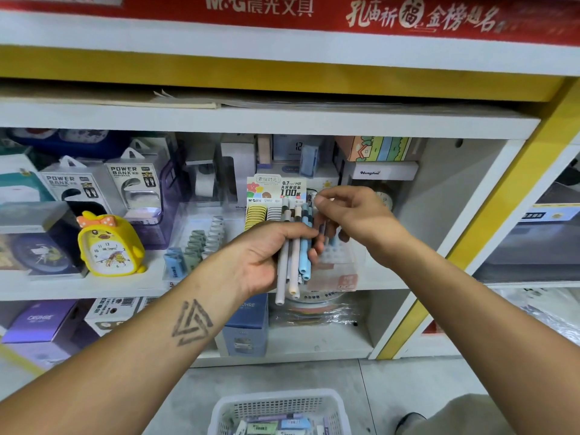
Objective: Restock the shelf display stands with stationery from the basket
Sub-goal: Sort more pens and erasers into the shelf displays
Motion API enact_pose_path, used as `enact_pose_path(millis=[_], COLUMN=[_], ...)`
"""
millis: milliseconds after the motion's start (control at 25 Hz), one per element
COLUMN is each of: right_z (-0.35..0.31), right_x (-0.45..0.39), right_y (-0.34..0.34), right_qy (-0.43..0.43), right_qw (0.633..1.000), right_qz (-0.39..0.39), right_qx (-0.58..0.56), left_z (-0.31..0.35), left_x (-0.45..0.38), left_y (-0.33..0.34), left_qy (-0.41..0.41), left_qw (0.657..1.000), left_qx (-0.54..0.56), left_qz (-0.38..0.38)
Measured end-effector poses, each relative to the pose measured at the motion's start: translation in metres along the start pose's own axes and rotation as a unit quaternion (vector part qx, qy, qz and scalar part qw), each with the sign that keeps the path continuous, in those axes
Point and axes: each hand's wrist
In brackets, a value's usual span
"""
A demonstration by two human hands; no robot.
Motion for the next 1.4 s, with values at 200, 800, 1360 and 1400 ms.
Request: enact_pose_path(millis=[200, 800, 1360, 1400], right_z=[-0.003, 0.02, 0.032, 0.03], right_x=[0.0, -0.012, -0.009, -0.009], right_y=[-0.01, -0.026, -0.022, -0.022], right_qy=[0.101, -0.226, -0.218, -0.232], right_qw=[0.984, 0.924, 0.925, 0.914], right_qz=[-0.023, 0.131, 0.081, 0.087], right_qx=[-0.146, 0.281, 0.3, 0.32], left_z=[-0.003, -0.003, -0.006, -0.005], left_x=[0.004, -0.004, -0.001, -0.001], left_y=[0.005, -0.001, 0.0, 0.0], left_qy=[0.002, 0.005, 0.008, 0.01], left_qw=[1.0, 0.997, 0.999, 0.999], left_qx=[-0.003, -0.008, -0.013, -0.015], left_qz=[-0.03, 0.08, 0.04, 0.039])
Point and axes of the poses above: each hand's wrist, its own x-axis away from the middle knuckle, its own y-axis out of the palm, z = x × y, and after that the axes turned 12 degrees about z, right-handed
